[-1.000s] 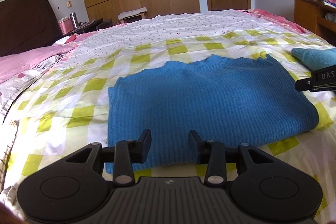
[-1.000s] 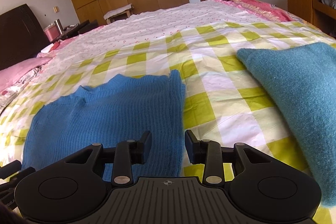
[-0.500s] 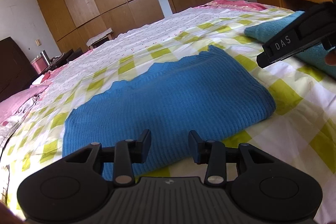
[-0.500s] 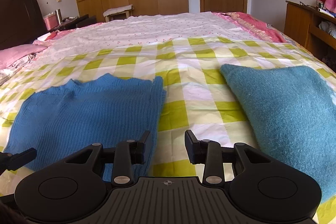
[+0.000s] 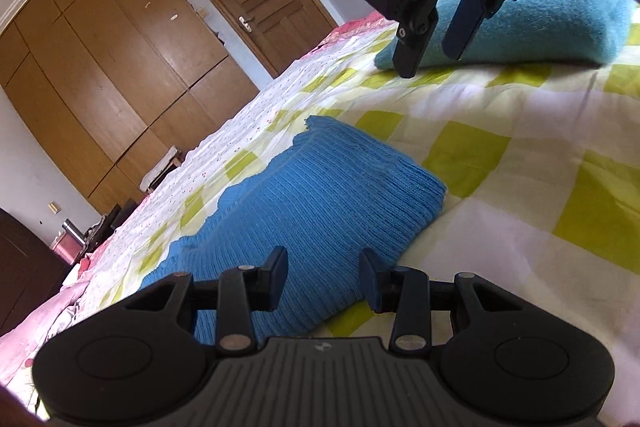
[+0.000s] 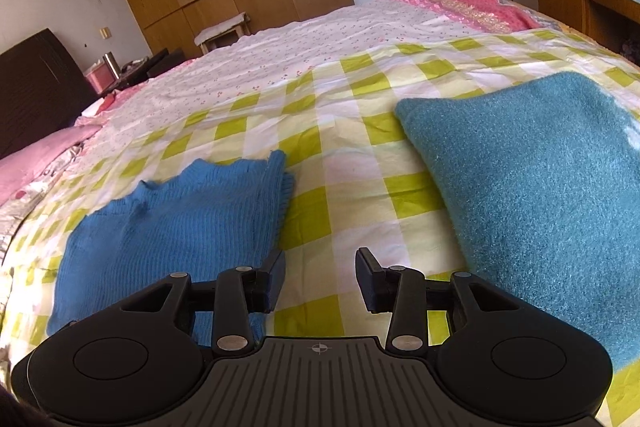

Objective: Fold small clothes

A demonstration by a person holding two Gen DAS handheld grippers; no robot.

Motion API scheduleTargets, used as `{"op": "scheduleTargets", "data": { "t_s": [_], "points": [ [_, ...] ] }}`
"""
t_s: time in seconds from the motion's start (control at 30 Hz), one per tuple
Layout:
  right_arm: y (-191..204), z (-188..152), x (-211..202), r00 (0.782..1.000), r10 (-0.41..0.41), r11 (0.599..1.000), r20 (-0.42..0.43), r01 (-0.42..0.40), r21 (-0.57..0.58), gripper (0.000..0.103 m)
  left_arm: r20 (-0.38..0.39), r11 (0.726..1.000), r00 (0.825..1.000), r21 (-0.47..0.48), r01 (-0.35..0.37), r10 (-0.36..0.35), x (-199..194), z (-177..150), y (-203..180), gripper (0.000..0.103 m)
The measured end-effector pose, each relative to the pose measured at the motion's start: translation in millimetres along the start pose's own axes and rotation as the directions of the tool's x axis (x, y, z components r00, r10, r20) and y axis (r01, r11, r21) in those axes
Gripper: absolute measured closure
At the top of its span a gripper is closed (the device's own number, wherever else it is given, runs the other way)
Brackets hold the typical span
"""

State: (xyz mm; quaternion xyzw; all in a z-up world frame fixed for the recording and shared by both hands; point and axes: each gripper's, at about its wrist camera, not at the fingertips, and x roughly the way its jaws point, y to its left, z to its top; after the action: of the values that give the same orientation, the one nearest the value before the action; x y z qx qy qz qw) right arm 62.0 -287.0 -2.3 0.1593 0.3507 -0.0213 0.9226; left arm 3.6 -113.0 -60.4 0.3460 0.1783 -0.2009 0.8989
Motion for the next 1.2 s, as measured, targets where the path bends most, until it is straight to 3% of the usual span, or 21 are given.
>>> {"op": "scheduleTargets", "data": {
  "t_s": [0.1, 0.27, 0.4, 0.67, 0.73, 0.87, 1.03, 1.2],
  "points": [
    [-3, 1, 3, 1.0, 0.019, 1.0, -0.012, -0.018, 0.016, 0.065, -0.018, 1.0, 1.0, 0.008, 0.019, -0.019, 1, -3, -2, 0.057],
    [-5, 3, 6, 1.0, 0.029, 0.999, -0.012, -0.028, 0.031, 0.065, 0.022, 0.997, 0.997, 0.017, 0.078, -0.078, -7, 4, -10, 0.057],
    [-10, 3, 5, 0.999, 0.031, 0.998, -0.012, -0.03, 0.051, 0.064, 0.018, 0.996, 0.999, 0.081, 0.027, -0.028, 3, 10, -27, 0.056],
    [-14, 5, 2, 0.999, 0.037, 0.997, -0.003, -0.036, 0.073, 0.063, 0.009, 0.993, 0.999, 0.101, -0.052, 0.052, 37, 34, -39, 0.057],
    [-14, 6, 3, 0.999, 0.036, 0.997, -0.002, -0.036, 0.073, 0.063, 0.003, 0.997, 0.999, 0.066, -0.037, 0.037, 43, 39, -33, 0.059],
    [-16, 7, 5, 0.999, 0.045, 0.996, 0.001, -0.045, 0.074, 0.06, -0.001, 0.998, 1.0, -0.056, 0.007, -0.007, 34, 40, -13, 0.075],
    [-13, 15, 29, 0.992, 0.125, 0.982, -0.031, -0.119, 0.144, 0.049, 0.022, 0.976, 0.998, -0.207, 0.065, -0.062, 21, 38, 16, 0.08],
    [1, 21, 64, 0.977, 0.19, 0.966, -0.093, -0.17, 0.192, 0.038, 0.058, 0.956, 0.994, -0.274, 0.1, -0.088, 16, 39, 34, 0.084]
  ]
}}
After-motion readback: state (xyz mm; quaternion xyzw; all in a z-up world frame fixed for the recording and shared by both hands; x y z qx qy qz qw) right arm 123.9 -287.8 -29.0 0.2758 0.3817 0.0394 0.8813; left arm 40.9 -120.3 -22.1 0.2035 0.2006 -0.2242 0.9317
